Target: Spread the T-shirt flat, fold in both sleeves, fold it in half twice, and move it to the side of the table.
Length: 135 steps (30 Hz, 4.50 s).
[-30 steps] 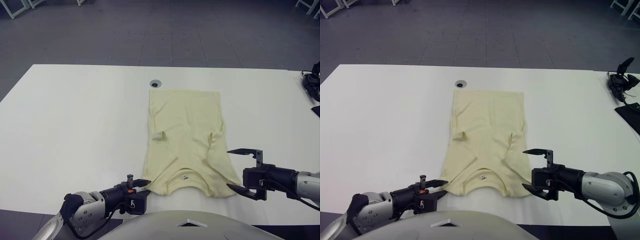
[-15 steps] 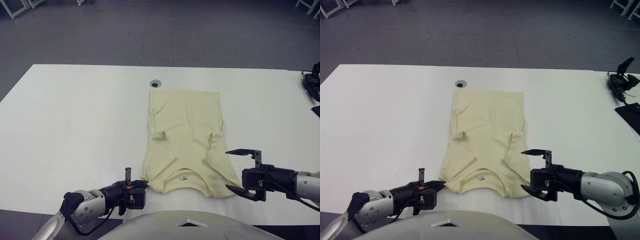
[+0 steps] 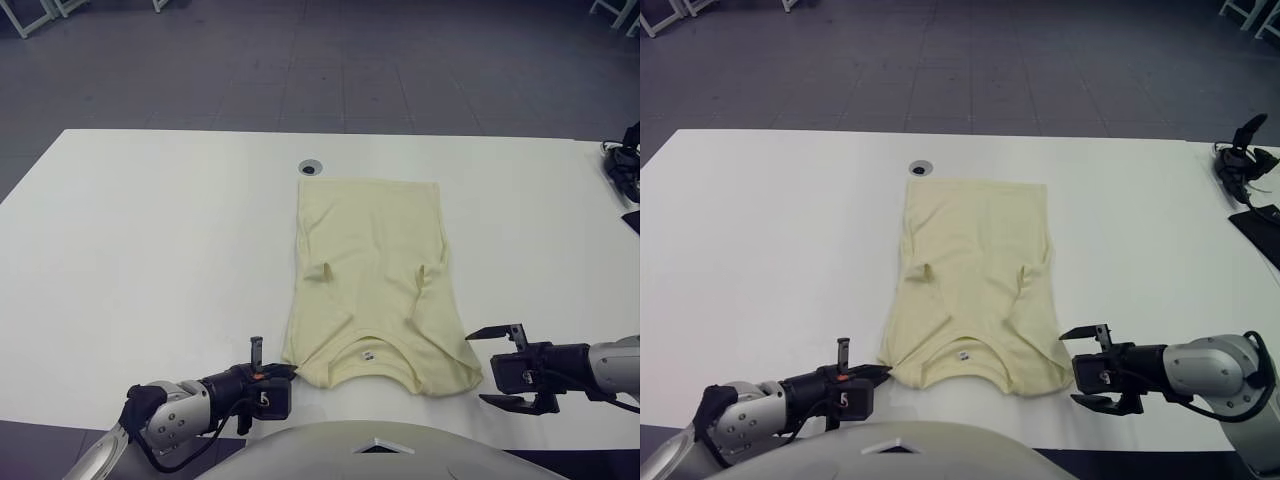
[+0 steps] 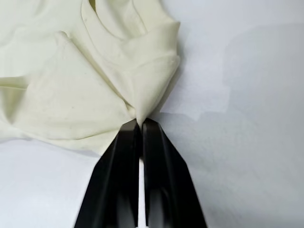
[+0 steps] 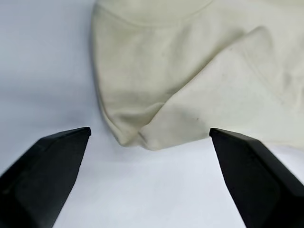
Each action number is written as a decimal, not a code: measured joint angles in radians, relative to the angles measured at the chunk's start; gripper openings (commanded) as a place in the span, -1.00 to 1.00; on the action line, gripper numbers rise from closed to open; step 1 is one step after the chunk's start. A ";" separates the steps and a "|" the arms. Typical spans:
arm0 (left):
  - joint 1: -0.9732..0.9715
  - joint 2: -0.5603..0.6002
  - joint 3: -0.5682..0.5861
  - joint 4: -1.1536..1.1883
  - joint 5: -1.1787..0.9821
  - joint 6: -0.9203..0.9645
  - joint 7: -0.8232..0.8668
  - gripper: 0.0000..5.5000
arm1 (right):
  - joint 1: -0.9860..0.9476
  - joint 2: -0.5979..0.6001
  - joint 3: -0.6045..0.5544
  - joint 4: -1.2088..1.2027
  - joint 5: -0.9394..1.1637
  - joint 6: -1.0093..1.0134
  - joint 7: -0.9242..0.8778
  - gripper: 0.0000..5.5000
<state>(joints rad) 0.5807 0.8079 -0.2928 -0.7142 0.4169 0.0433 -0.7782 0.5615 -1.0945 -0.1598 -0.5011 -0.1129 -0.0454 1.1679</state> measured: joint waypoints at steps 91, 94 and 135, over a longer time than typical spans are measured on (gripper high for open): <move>-1.008 -0.218 0.123 0.955 -0.617 0.075 -0.217 -1.00 | -1.044 0.239 0.359 0.704 0.152 0.246 0.064 -1.00; -1.013 -0.253 0.122 0.999 -0.596 0.019 -0.198 -1.00 | -1.060 0.265 0.372 0.732 0.128 0.266 0.035 -1.00; -0.836 -0.552 0.463 0.599 -0.677 0.142 0.516 0.96 | -0.993 0.360 0.488 0.864 -0.238 -0.035 -0.559 0.96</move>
<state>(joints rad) -0.2552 0.2556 0.1698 -0.1147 -0.2602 0.1855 -0.2618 -0.4315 -0.7345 0.3284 0.3629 -0.3514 -0.0801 0.6089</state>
